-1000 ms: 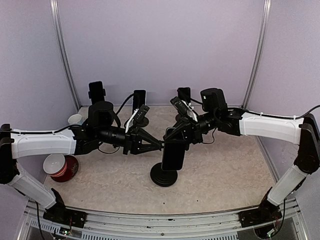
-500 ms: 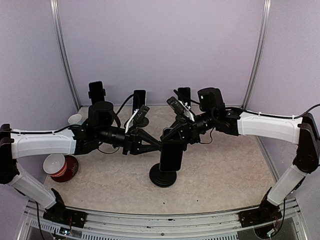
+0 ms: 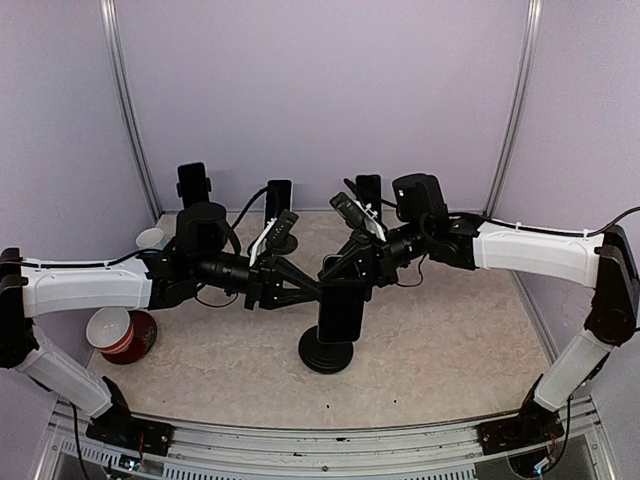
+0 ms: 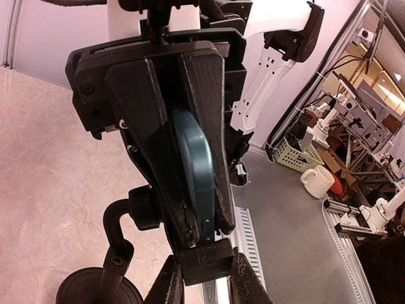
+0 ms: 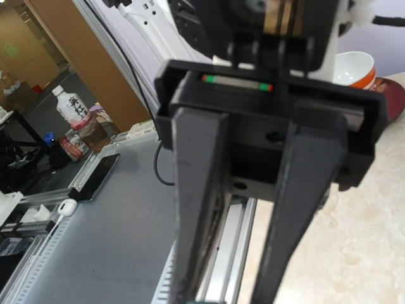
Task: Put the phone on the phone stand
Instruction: Install the phone on the phone stand, then place the phone stand with the phone at the center of the board.
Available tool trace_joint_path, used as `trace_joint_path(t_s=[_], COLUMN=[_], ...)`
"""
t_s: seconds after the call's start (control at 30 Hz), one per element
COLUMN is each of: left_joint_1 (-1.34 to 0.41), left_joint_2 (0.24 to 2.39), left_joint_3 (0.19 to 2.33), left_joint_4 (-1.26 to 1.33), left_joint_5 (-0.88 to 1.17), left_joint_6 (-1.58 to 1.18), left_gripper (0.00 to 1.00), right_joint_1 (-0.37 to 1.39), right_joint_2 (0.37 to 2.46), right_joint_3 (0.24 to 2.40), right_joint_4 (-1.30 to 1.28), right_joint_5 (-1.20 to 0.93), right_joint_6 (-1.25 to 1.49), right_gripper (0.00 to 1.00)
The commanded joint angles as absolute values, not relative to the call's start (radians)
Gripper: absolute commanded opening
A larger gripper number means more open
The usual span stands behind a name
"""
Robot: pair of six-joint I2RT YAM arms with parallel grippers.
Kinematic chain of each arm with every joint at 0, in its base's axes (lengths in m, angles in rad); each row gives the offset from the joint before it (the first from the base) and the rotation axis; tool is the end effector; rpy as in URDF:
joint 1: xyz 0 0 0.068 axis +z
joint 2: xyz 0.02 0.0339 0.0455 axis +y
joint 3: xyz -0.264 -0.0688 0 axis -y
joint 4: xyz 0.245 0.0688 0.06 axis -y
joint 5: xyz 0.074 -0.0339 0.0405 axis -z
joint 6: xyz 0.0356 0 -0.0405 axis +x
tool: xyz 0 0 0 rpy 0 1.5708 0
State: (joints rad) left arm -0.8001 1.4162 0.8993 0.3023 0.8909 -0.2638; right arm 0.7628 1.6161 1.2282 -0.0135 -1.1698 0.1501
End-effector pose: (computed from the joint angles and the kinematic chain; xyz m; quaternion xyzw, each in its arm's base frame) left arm 0.2004 -0.2461 0.2849 0.4468 0.6060 -0.5763 0.3177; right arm 0.2393 0.2741 0.3058 -0.5002 0.5710 0.6161 0.2102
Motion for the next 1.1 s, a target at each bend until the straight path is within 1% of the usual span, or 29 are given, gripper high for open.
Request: trace_joint_path(t_s=[0.0, 0.07, 0.17, 0.27, 0.4, 0.5, 0.57, 0.9, 1.07], left_joint_1=[-0.786, -0.783, -0.78, -0.778, -0.774, -0.769, -0.769, -0.767, -0.765], left_joint_2=[1.352, 1.348, 1.341, 1.335, 1.323, 1.316, 1.312, 1.309, 1.309], left_joint_3=[0.941, 0.942, 0.942, 0.941, 0.938, 0.936, 0.935, 0.934, 0.932], left_joint_4=[0.41, 0.405, 0.401, 0.398, 0.397, 0.399, 0.4, 0.4, 0.405], left_joint_5=[0.931, 0.929, 0.924, 0.919, 0.909, 0.904, 0.9, 0.896, 0.896], left_joint_6=[-0.224, -0.218, -0.213, -0.209, -0.206, -0.205, -0.206, -0.205, -0.21], left_gripper=[0.28, 0.37, 0.54, 0.66, 0.77, 0.81, 0.83, 0.84, 0.84], right_joint_1=[0.768, 0.769, 0.768, 0.768, 0.762, 0.742, 0.72, 0.587, 0.517], right_joint_2=[1.633, 1.632, 1.628, 1.622, 1.618, 1.606, 1.596, 1.546, 1.543], right_joint_3=[1.236, 1.238, 1.242, 1.254, 1.278, 1.29, 1.297, 1.364, 1.365], right_joint_4=[-0.081, -0.084, -0.095, -0.119, -0.178, -0.203, -0.222, -0.376, -0.392], right_joint_5=[-1.164, -1.161, -1.157, -1.146, -1.111, -1.088, -1.064, -0.983, -0.976], right_joint_6=[0.163, 0.16, 0.154, 0.137, 0.098, 0.084, 0.073, -0.046, -0.103], right_gripper=[0.0, 0.0, 0.0, 0.0, 0.0, 0.0, 0.0, 0.0, 0.0])
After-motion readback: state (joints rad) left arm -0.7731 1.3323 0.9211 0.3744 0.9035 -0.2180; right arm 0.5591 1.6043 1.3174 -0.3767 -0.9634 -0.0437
